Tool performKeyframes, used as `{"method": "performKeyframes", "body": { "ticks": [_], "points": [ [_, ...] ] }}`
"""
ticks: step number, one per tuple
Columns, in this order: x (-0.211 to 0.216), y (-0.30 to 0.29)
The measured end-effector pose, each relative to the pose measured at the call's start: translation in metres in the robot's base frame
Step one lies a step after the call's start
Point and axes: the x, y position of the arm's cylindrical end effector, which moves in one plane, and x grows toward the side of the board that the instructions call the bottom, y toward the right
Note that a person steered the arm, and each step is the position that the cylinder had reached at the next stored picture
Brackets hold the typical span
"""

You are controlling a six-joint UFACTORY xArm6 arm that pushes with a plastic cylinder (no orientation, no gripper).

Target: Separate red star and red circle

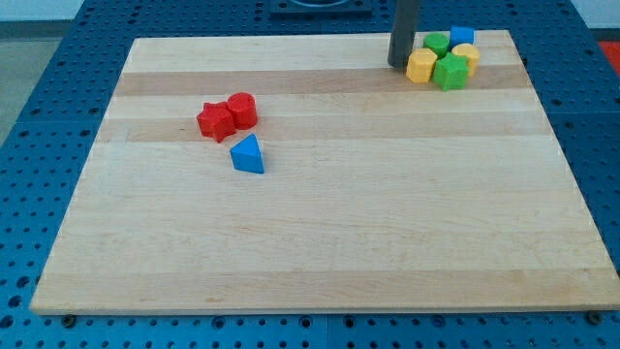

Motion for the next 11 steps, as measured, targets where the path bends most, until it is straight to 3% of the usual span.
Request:
{"method": "performKeyframes", "body": {
  "ticks": [4,5,9,11],
  "points": [
    [0.002,-0.209],
    [0.025,-0.237],
    [0.095,-0.266],
    [0.103,-0.227]
  ]
}}
